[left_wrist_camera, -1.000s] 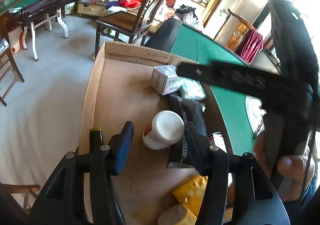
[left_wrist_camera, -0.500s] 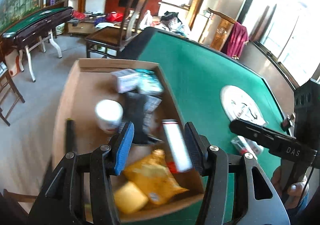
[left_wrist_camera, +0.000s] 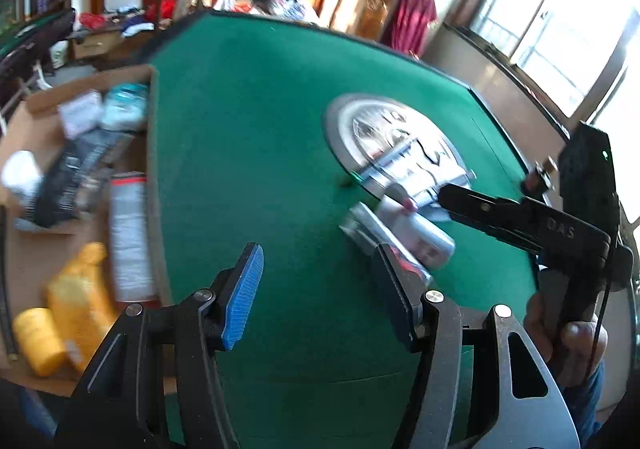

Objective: Organize objects
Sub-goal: 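Move both grippers back to the items beside the round dial, then grasp clear tube with red parts with left gripper while right grasps white bottle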

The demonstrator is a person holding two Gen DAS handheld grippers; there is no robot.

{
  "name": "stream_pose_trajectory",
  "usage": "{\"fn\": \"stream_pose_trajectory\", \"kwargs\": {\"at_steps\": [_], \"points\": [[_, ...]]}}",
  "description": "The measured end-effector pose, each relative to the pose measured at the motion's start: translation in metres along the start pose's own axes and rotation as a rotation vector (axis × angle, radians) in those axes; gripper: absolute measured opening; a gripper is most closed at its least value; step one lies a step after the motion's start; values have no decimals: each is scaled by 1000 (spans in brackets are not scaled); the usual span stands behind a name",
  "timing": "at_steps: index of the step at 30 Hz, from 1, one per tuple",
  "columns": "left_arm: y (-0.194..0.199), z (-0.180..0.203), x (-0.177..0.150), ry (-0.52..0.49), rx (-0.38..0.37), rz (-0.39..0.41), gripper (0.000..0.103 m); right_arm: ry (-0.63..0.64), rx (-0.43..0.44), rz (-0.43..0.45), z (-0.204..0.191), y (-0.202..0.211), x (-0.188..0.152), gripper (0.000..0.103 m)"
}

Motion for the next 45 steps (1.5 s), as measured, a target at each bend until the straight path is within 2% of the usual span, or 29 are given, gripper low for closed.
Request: {"fn": "stream_pose_trajectory", "kwargs": {"at_steps": [5,7,9,11,13,15,19,20,21,22,27,32,33,34,35,38,39,42,45], "points": [[-27,16,2,43,-65,-97,58,-25,-19,-44,5,-15,-6,60],[-35,20,4,65,-80,-124,58,-18,-27,-36,3,-15,-7,60],[-42,24,6,71,-73,-148,58,-25,-36,-7,7,-7,-7,52],[-47,29,10,105,-103,-173,58,-28,-42,10,9,-3,-5,51],[-50,38,13,87,-75,-184,58,-32,-51,21,10,-1,-5,51],[-52,45,13,66,-55,-184,58,-43,-40,19,10,-2,-4,51],[-50,57,6,-56,23,-136,57,-31,-36,24,7,2,-4,51],[-49,57,4,-77,21,-123,54,-25,-35,25,5,2,-4,52],[-49,54,2,-91,26,-117,42,-16,-33,24,4,4,-3,52],[-49,51,0,-107,52,-114,39,-5,-36,19,1,2,-4,52],[-47,28,-1,-116,95,-85,39,62,-61,-34,-5,-11,-9,52],[-48,31,-5,-143,49,-89,40,268,-198,-109,-23,-33,-20,52],[-47,32,-7,-148,52,-90,40,295,-213,-100,-24,-35,-21,52],[-45,33,-8,-145,61,-85,41,306,-223,-94,-24,-36,-22,51],[-45,32,-9,-138,65,-91,47,310,-231,-100,-22,-38,-22,45],[-47,30,-11,-120,97,-103,71,306,-202,-132,-18,-40,-22,39],[-47,29,-11,-118,106,-104,75,301,-198,-142,-15,-40,-22,38],[-46,26,-14,-106,96,-108,77,308,-234,-150,-12,-40,-22,36],[-47,25,-13,-86,90,-118,77,349,-329,-156,-12,-34,-24,36]]}}
Point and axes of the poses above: each gripper's, at about its wrist camera, not at the fingertips, and y roughly against the way its jaws point, z to its right, x to its top, the point moved 3 cm from there along -y, roughly the way its jaws point, and after that the axes turned 13 degrees about x, right-handed, at the moved point
